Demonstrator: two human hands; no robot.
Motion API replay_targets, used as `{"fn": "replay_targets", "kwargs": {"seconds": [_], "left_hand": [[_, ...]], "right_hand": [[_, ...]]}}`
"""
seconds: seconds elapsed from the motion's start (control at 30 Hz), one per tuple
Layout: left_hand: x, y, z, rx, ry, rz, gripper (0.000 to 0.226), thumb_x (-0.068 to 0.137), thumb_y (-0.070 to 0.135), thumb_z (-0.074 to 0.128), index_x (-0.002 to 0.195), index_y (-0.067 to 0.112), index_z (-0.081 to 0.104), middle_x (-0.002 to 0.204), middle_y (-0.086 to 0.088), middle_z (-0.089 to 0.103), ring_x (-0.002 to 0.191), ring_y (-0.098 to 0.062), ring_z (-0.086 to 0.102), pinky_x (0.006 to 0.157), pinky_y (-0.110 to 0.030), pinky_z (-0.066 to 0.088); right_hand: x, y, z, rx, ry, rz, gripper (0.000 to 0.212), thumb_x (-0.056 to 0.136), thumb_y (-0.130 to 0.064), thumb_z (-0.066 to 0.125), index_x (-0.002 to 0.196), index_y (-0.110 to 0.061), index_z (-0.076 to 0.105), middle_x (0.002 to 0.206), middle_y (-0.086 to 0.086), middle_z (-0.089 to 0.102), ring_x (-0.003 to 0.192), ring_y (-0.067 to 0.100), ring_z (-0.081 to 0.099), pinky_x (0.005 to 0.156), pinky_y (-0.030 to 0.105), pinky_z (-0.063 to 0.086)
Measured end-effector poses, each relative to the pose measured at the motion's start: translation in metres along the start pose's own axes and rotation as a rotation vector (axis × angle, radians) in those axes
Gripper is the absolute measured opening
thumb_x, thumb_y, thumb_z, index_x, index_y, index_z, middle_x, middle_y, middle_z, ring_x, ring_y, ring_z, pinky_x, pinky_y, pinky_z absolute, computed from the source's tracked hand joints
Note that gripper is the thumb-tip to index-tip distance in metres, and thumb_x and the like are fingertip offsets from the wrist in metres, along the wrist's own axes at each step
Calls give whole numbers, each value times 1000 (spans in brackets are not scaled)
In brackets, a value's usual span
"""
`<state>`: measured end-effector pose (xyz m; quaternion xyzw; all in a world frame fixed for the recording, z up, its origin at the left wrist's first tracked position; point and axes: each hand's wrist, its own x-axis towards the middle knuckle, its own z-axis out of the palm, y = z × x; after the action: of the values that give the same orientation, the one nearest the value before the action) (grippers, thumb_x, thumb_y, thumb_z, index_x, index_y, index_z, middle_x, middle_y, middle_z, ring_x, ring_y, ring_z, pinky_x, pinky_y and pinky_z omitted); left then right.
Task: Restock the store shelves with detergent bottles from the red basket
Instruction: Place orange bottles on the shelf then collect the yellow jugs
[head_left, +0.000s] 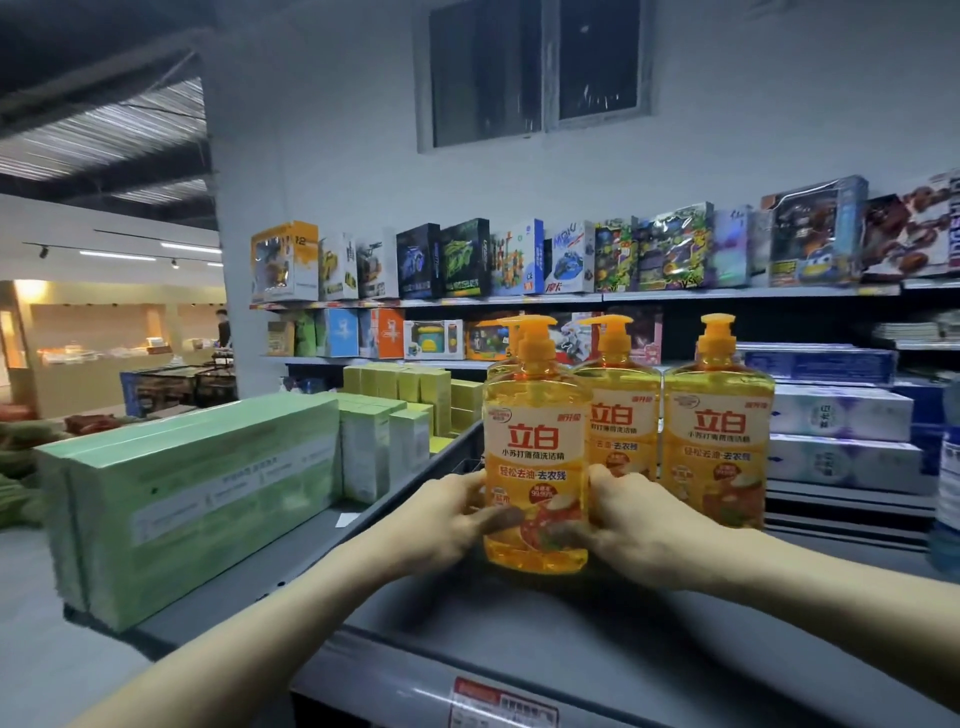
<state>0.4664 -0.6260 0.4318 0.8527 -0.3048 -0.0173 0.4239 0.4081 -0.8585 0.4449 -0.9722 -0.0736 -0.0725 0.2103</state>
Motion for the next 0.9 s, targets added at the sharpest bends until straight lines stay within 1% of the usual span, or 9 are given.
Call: {"fn": "replay_targets", "kwargs": {"seconds": [0.1, 0.2, 0.3, 0.5, 0.63, 0.7, 0.77, 0.87, 0.9], "left_hand": [[6, -10, -3, -51, 5, -31, 44, 91, 51, 67, 130, 32, 67, 122, 13, 77, 114, -7, 73, 111, -41, 54], [15, -18, -8, -21, 27, -74, 36, 101, 38, 65, 135, 26, 66, 122, 11, 77, 115, -9, 72, 112, -43, 53], [25, -25, -12, 10, 23, -89, 33, 105, 34, 62, 136, 23, 67, 123, 10, 77, 117, -12, 72, 113, -43, 52], [30, -18, -14, 71, 10, -108, 33, 107, 32, 60, 136, 20, 67, 123, 5, 77, 116, -14, 71, 112, -39, 52], [27, -16, -11, 83, 18, -101, 32, 108, 30, 58, 137, 19, 65, 128, 2, 74, 120, -18, 69, 112, -35, 50], [26, -15, -9, 127, 25, -89, 33, 109, 29, 56, 139, 19, 64, 130, 1, 73, 120, -18, 67, 107, -29, 50], [27, -16, -8, 177, 43, -97, 33, 109, 33, 55, 136, 18, 66, 128, 0, 74, 113, -17, 68, 100, -27, 52], [30, -21, -8, 238, 72, -129, 29, 107, 40, 58, 120, 19, 73, 109, 4, 78, 93, -10, 71, 82, -25, 57], [30, -23, -8, 262, 88, -139, 29, 106, 43, 59, 114, 20, 75, 103, 5, 78, 89, -10, 72, 81, -28, 59]], "right_hand": [[13, -9, 4, -40, 15, 31, 56, 98, -56, 66, 142, -26, 46, 135, -4, 65, 120, 22, 66, 106, 42, 57], [24, -14, 10, -28, 25, 44, 60, 101, -52, 65, 147, -21, 43, 139, 1, 64, 124, 25, 65, 108, 42, 55], [30, -18, 11, 26, 35, 43, 63, 101, -47, 67, 150, -16, 43, 144, 4, 62, 131, 27, 62, 112, 39, 51], [41, -14, 15, -9, 32, 112, 57, 104, -38, 64, 148, -11, 41, 141, 10, 62, 126, 32, 63, 108, 42, 55], [40, -18, 15, -5, 32, 155, 59, 103, -37, 66, 151, -13, 40, 144, 7, 60, 130, 31, 61, 111, 43, 53], [37, -20, 18, -12, 52, 183, 60, 103, -40, 66, 151, -15, 40, 146, 6, 60, 131, 30, 61, 111, 44, 53], [35, -23, 21, -32, 72, 215, 60, 104, -43, 64, 152, -16, 39, 146, 7, 59, 130, 32, 61, 110, 45, 54], [31, -29, 26, -108, 76, 265, 55, 106, -47, 57, 150, -19, 39, 143, 8, 59, 126, 34, 62, 107, 49, 55], [28, -33, 26, -150, 81, 285, 53, 106, -48, 55, 148, -19, 40, 141, 8, 59, 124, 34, 63, 105, 49, 56]]}}
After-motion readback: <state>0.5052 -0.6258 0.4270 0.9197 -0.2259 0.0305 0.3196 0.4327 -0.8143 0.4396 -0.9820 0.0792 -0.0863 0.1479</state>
